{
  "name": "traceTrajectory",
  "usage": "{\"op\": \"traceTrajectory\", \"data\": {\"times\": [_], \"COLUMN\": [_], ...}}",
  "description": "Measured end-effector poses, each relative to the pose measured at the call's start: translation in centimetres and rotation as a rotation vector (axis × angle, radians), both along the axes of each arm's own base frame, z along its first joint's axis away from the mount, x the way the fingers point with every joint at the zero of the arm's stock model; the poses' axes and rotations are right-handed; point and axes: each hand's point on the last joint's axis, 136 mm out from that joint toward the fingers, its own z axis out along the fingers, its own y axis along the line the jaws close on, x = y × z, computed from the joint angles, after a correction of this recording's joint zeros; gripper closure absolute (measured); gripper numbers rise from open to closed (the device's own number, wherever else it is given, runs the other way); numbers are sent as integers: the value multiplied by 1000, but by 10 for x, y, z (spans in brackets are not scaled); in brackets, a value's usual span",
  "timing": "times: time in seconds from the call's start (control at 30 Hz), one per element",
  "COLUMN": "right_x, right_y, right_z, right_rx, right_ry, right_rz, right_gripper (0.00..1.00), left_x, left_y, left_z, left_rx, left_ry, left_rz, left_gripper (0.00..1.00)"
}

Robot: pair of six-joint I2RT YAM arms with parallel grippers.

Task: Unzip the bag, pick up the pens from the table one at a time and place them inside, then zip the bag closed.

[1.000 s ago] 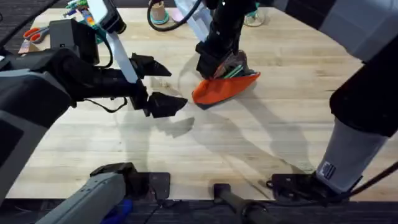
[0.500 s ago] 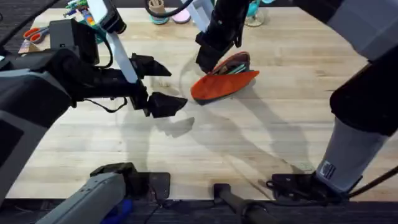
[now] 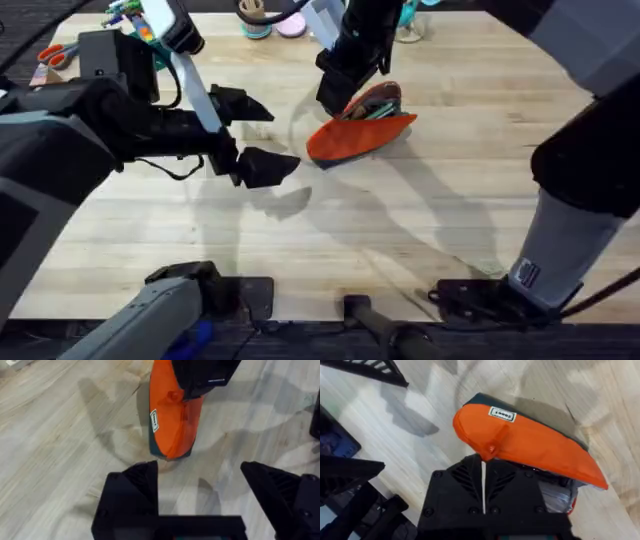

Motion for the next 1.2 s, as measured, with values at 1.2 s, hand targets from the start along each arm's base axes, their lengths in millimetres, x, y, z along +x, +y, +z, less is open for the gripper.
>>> {"op": "traceTrajectory", "data": {"times": [1.2], "right_x": [0], "right_y": [0], "right_z": [1], "right_rx": [1], "right_ry": [-2], "right_rz": [0], "right_gripper": [972], "left_x": [20], "left_y": [-12], "left_z": [-52], "left_rx": [-126], "left_ry": [52], "left_rz": [-153], "left_gripper": [22]}}
